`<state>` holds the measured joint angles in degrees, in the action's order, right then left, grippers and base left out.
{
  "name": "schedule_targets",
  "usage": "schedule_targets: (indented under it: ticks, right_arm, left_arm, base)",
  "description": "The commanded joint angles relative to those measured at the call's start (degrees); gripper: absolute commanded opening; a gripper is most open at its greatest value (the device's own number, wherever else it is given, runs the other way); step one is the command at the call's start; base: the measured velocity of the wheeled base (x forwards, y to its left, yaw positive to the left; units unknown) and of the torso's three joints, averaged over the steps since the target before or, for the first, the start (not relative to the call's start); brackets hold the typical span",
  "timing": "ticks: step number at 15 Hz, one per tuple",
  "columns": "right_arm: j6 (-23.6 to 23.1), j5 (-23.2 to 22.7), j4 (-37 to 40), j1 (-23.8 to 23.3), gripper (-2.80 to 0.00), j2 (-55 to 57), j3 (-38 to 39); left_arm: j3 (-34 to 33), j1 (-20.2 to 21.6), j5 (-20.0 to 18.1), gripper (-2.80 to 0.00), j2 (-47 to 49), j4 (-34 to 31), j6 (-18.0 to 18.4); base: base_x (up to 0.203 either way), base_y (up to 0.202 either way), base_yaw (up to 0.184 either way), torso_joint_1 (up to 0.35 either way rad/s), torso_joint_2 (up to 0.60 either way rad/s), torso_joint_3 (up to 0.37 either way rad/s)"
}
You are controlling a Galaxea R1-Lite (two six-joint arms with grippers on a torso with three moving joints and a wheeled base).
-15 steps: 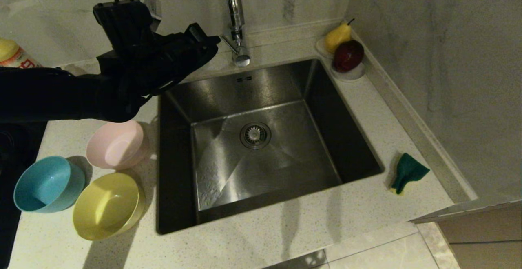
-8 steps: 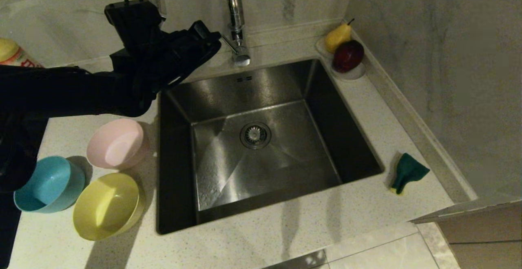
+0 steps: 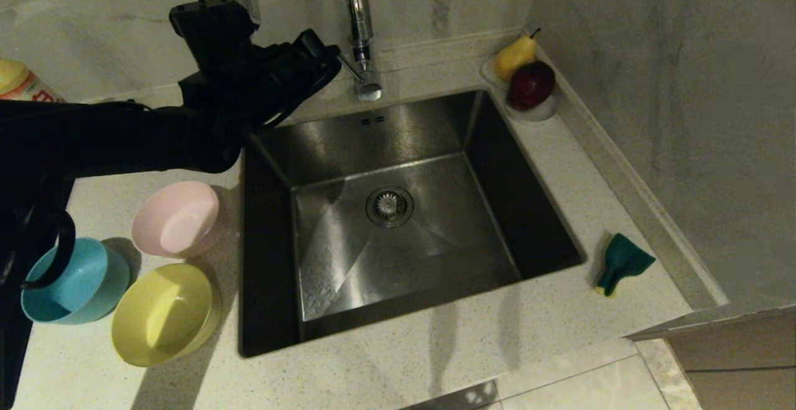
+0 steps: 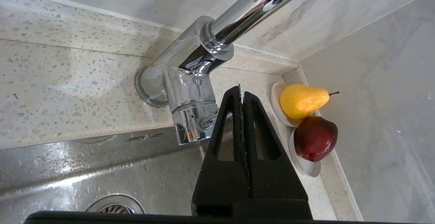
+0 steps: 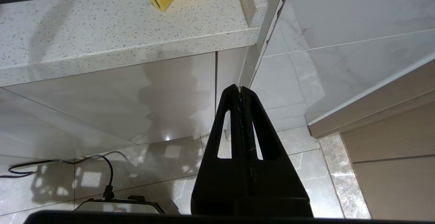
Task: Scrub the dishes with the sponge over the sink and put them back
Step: Turn on the faucet
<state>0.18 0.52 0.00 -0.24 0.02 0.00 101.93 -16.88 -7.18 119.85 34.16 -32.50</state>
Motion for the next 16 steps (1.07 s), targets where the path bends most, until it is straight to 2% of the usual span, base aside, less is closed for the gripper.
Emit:
schedule_targets:
  ticks: [1, 7, 16]
  right_arm:
    - [0.0, 0.0, 0.0, 0.0, -2.80, 0.0, 0.0]
    - [0.0, 0.1, 0.0, 0.0, -2.80, 0.0, 0.0]
    - [0.0, 0.0, 0.0, 0.0, -2.80, 0.0, 0.0]
  left_arm:
    - [-0.2, 0.0, 0.5, -2.80, 0.5, 0.1, -0.2]
    - [-1.0, 0.0, 0.6, -2.80, 0.1, -0.2, -0.1]
    - [-8.6, -0.6, 0.8, -2.80, -4.6, 0.6, -0.1]
  base:
    - [0.000, 0.000, 0.000, 0.000, 0.00, 0.000]
    - [0.000, 0.000, 0.000, 0.000, 0.00, 0.000]
    - [0.000, 0.000, 0.000, 0.000, 0.00, 0.000]
